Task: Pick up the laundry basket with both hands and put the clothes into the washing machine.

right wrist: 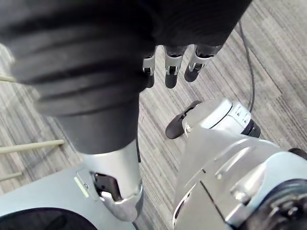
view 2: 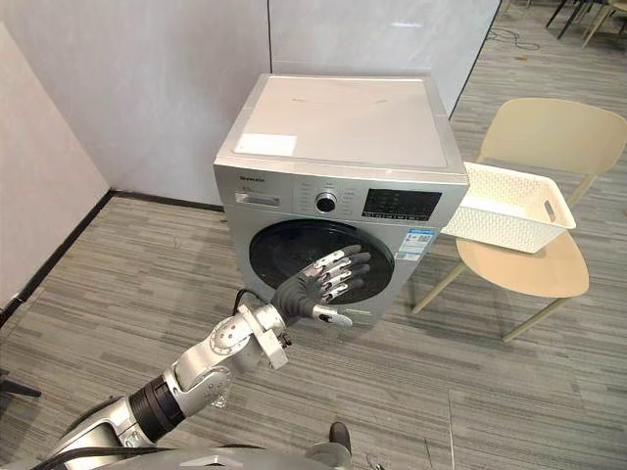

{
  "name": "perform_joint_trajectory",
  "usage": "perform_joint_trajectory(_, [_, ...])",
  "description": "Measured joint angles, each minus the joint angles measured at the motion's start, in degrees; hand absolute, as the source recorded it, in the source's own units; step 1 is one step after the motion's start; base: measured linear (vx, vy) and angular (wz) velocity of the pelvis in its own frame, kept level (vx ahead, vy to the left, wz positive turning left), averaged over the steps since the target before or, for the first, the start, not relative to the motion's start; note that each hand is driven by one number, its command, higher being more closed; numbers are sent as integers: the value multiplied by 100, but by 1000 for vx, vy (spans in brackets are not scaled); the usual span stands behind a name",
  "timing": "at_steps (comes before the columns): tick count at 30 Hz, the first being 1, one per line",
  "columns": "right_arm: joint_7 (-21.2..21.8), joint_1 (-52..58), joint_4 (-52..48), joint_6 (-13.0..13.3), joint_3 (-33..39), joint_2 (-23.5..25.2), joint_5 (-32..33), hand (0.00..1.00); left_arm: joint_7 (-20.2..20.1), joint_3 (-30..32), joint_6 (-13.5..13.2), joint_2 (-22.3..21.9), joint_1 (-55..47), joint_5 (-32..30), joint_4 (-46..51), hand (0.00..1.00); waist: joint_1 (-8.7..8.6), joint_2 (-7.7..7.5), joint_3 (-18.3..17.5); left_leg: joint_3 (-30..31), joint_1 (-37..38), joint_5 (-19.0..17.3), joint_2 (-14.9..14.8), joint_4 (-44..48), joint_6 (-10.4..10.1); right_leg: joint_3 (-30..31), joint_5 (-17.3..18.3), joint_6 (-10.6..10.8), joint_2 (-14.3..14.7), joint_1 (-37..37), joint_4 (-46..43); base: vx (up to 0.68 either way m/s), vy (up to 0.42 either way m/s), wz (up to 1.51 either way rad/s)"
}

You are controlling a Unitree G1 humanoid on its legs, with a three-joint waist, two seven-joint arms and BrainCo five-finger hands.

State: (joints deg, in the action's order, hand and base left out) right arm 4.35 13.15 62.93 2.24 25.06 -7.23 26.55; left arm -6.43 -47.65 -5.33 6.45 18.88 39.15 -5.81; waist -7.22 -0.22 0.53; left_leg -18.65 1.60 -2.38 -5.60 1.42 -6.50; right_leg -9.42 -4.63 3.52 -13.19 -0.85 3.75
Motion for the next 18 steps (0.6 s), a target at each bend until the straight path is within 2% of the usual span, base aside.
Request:
perform_joint_trajectory(6, [-2, -121, 94, 1, 84, 26, 8, 0, 43, 96, 31, 173, -39, -67, -3, 0, 26, -32, -53, 142, 168, 182, 49, -375, 50, -228, 18, -25, 8, 171, 81, 28, -17, 15])
perform_joint_trajectory(9, [1, -249, 70, 5, -41, 57, 9, 0, 77, 737, 31, 244, -481, -136, -163, 0, 21, -46, -57, 133, 189, 182, 41, -385, 52, -249, -13, 23, 26, 203, 81, 42, -21, -3])
perform_joint_trajectory(12, [15, -269, 0, 5, -452, 124, 7, 0, 163, 2334, 29, 301, -1453, -504, -955, 0, 74, -87, -77, 155, 260, 138, -21, -360, 34, -402, -27, 46, 78, 300, 81, 28, -42, 1])
perform_joint_trajectory(13, [16, -273, -18, 4, -472, 135, 5, 0, 195, 2620, 22, 304, -1594, -546, -1184, 0, 111, -93, -79, 154, 255, 132, -25, -354, 34, -411, -38, 68, 80, 299, 81, 0, 0, 0])
perform_joint_trajectory(14, [15, -286, -55, 5, -475, 164, 3, 0, 291, 3211, 35, 292, -1802, -561, -1830, 0, 175, -102, -85, 162, 246, 121, -25, -340, 41, -437, -37, 86, 80, 301, 80, 0, 0, 0])
perform_joint_trajectory(15, [16, -285, -79, 5, -482, 183, 2, 0, 357, 3516, 51, 281, -1869, -569, -2235, 0, 214, -108, -86, 164, 243, 112, -25, -328, 42, -446, -31, 100, 78, 303, 80, 0, 0, 0])
perform_joint_trajectory(16, [16, -287, -94, 4, -508, 219, 2, 0, 449, 4006, 78, 278, -1993, -574, -2940, 0, 270, -164, -85, 174, 232, 99, -23, -298, 37, -467, -13, 143, 68, 312, 80, -17, -18, 7])
perform_joint_trajectory(18, [19, -312, -71, -1, -683, 234, -152, 0, 633, 5205, 149, 338, -2047, -995, -4794, 0, 340, -287, -56, 272, 241, 72, -23, -233, 38, -557, 56, 287, 48, 406, 50, -12, -30, 19])
